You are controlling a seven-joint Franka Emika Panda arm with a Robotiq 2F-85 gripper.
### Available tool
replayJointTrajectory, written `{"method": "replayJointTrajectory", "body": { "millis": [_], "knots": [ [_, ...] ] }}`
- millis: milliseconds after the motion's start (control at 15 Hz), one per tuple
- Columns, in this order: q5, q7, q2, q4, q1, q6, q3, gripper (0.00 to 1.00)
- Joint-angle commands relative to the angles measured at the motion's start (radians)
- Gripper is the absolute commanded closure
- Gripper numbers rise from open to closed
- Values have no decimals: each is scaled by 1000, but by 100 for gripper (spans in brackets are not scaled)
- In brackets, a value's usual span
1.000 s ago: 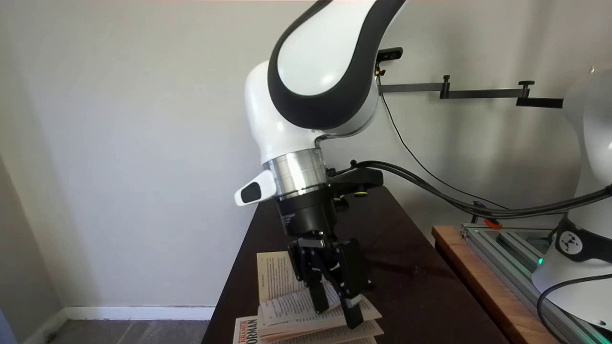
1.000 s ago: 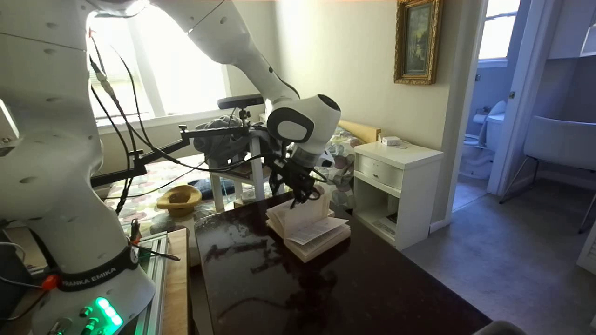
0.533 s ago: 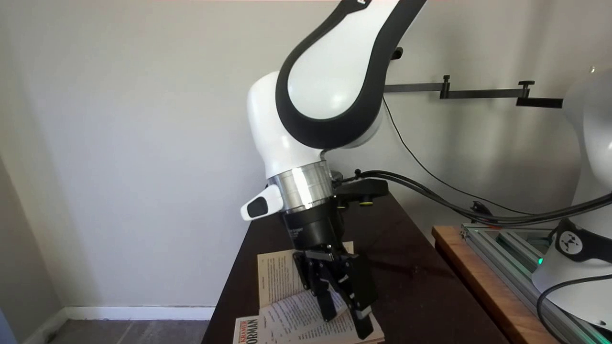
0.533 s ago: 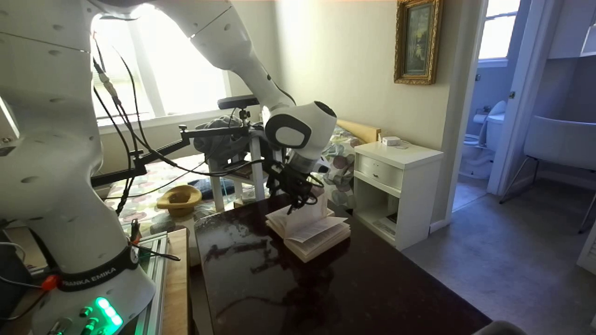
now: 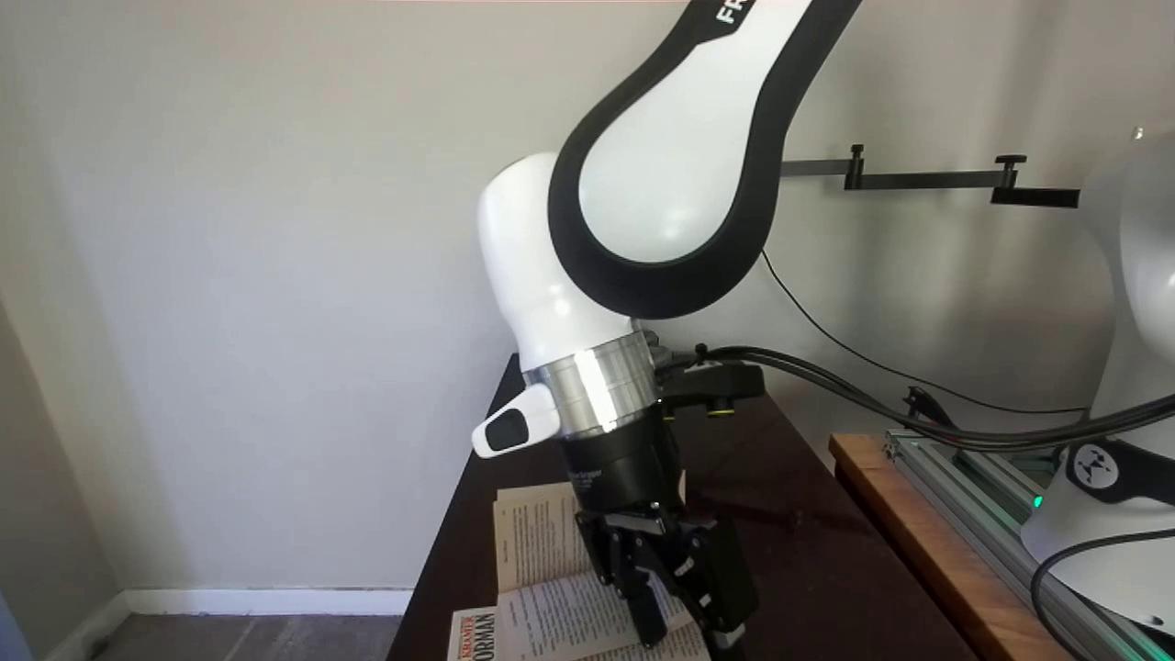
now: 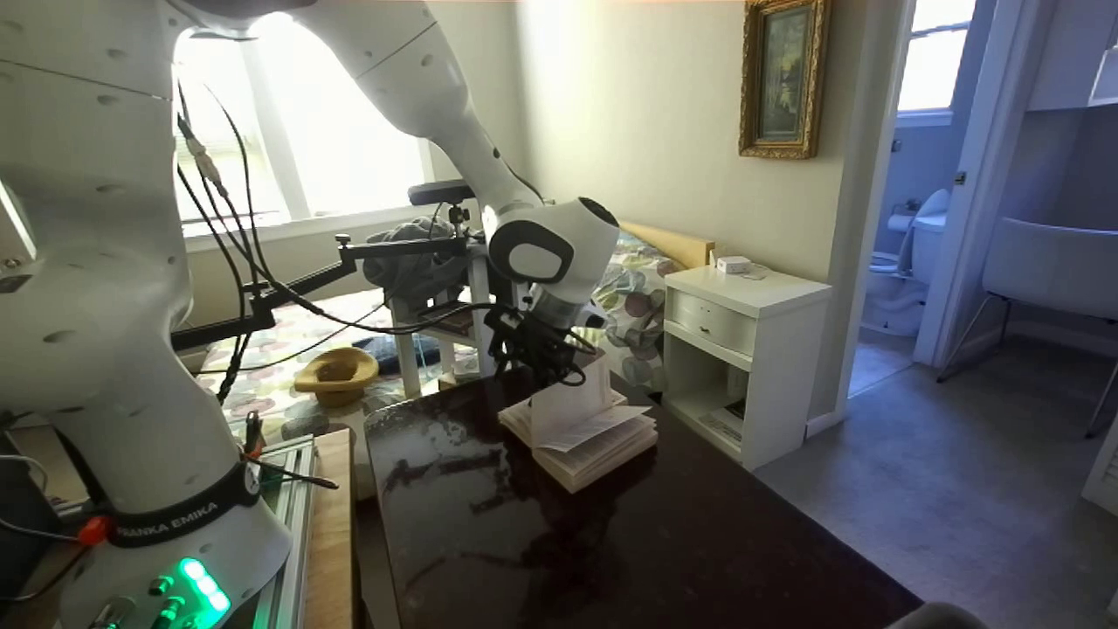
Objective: Open the book on the right
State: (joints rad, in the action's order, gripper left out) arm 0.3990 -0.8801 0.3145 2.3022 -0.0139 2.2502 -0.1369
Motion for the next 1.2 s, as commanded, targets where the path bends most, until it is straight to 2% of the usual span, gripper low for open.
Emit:
{"method": "replayJointTrajectory", "body": {
  "millis": [0, 600, 1133],
  "knots": [
    [-57, 45, 11, 12, -12, 46, -7, 21],
    [-110, 76, 29, 9, -22, 88, -29, 20],
    [-112, 70, 35, 4, -25, 98, -49, 19]
  ]
}}
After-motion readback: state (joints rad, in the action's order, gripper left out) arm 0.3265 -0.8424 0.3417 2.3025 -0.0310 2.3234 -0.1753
